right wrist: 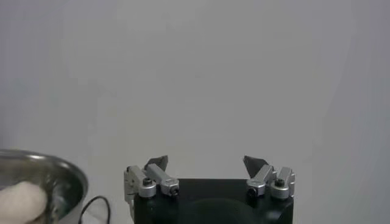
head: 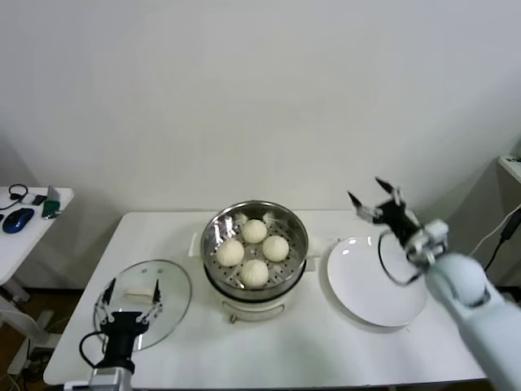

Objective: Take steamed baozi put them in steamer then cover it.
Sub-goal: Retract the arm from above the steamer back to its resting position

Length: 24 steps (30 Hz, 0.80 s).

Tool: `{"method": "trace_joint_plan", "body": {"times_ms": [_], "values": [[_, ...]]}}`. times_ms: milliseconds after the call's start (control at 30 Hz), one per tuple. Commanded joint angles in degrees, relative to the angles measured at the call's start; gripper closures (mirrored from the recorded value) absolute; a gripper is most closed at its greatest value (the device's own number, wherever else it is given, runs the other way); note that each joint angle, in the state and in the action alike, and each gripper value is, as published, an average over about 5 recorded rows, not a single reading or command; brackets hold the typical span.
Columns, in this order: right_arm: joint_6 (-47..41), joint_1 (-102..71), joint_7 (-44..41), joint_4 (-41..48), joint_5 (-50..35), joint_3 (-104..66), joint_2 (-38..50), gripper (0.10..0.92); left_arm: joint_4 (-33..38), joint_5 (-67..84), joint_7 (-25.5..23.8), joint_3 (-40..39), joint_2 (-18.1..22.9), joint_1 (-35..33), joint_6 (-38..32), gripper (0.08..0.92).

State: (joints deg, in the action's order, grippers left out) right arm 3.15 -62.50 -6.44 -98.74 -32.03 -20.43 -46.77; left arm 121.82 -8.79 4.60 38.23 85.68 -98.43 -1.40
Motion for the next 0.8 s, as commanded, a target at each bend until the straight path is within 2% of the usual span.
{"method": "trace_joint_plan", "body": {"times_ms": [33,233,400,633,800], "values": [[12.34,-30.46,0.72,-5.85,7.49,-16.67,-17.58,0.203,0.13,-10.64,3.59,0.66,-1.26,-0.08,-1.64,0.177],[16.10,-35.12,1.31,-5.04,8.16,-15.25,-21.93,0.203,0.39,-25.29,10.77,3.15,-5.36,-2.66,-6.69,0.177],[19.92,-36.53,2.74,-2.94,8.10,-13.94,-22.91,0.203,-3.26,-44.29,17.74,8.11,-9.21,-4.43,-11.14,0.177],[22.80,-36.42,4.06,-1.37,7.75,-12.60,-22.93,0.203,-14.38,-57.61,19.45,8.49,-12.66,-3.25,-12.44,0.177],[23.51,-36.52,4.57,-1.76,7.68,-12.17,-23.08,0.203,-22.50,-61.90,18.90,7.42,-14.19,-0.45,-14.23,0.177]]}}
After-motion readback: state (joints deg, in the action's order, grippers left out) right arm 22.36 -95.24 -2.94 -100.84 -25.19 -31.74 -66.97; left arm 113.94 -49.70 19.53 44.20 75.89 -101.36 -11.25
